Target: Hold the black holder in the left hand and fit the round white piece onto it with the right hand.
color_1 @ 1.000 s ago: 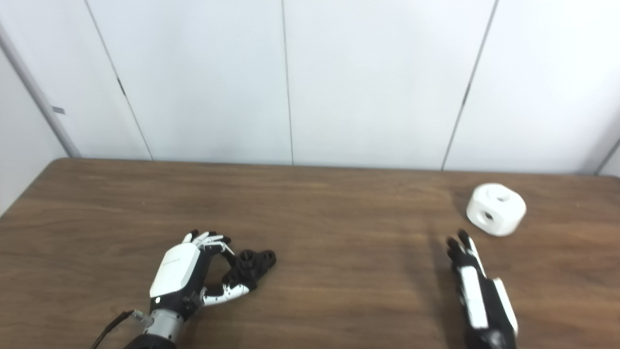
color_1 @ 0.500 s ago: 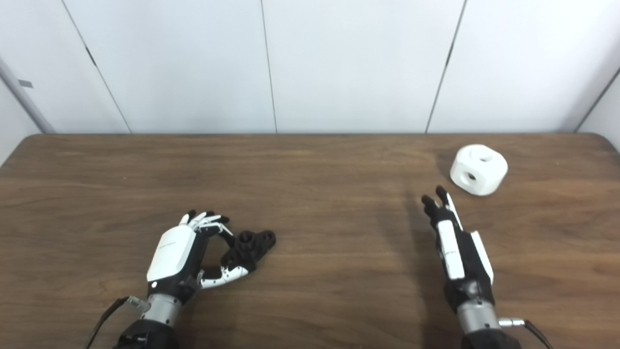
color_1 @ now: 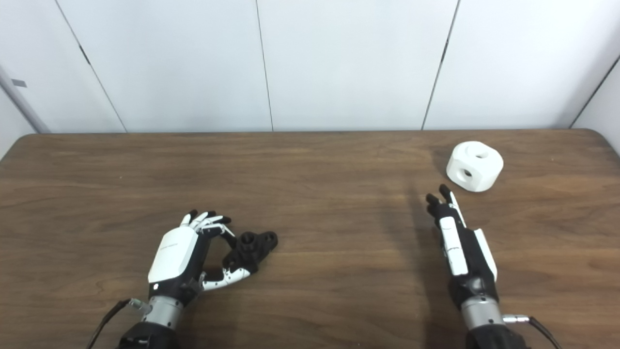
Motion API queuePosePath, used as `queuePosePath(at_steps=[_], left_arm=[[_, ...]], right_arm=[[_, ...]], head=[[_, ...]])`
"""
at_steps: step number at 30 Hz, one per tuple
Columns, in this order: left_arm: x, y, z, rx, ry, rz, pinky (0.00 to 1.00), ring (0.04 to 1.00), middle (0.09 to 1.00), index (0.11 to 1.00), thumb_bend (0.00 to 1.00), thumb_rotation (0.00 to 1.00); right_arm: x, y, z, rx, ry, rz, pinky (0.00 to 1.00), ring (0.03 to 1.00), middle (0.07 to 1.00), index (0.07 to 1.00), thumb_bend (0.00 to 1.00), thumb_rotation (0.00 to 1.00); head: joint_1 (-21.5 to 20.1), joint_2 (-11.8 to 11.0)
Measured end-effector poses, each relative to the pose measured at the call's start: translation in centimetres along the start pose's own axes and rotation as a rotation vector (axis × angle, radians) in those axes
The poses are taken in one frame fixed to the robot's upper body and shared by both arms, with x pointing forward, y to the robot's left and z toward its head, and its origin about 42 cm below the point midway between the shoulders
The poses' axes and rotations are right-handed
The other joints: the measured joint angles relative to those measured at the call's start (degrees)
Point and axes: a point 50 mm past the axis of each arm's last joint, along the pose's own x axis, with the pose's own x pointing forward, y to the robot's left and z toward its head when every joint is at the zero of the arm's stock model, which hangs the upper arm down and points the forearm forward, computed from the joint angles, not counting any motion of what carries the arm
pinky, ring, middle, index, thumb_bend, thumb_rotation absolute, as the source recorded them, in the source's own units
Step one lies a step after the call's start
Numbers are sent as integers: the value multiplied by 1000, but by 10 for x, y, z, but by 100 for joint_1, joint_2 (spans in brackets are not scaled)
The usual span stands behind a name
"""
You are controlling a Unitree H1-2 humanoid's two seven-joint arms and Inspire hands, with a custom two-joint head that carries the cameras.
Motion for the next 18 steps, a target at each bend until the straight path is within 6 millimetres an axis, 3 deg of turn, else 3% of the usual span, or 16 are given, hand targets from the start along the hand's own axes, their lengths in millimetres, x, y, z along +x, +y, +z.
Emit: queuePosePath(at_steps=[1,3,6,13,18], left_arm=[[0,0,0,1,-1,0,1000,907,802,485,523,49],[0,0,0,4,-2,-1,1000,903,801,484,523,49],[-1,0,0,11,-7,-1,1000,899,799,485,523,49],[-2,2,-3,32,-27,-8,1000,893,794,485,522,48],[-3,5,-7,39,-33,-13,1000,877,788,485,522,46]], right_arm=[[1,-3,1,-16,-1,-15,994,946,927,1000,552,782],[2,-8,2,-61,-6,-49,887,904,907,976,575,643],[9,-21,9,-134,-26,-98,848,877,882,928,585,526],[26,-40,26,-277,-43,-203,847,861,862,891,619,442],[31,-44,28,-300,-10,-235,857,860,853,884,602,449]], head=[[-1,0],[-123,-44],[-219,-79],[-879,-246],[-1247,-378]])
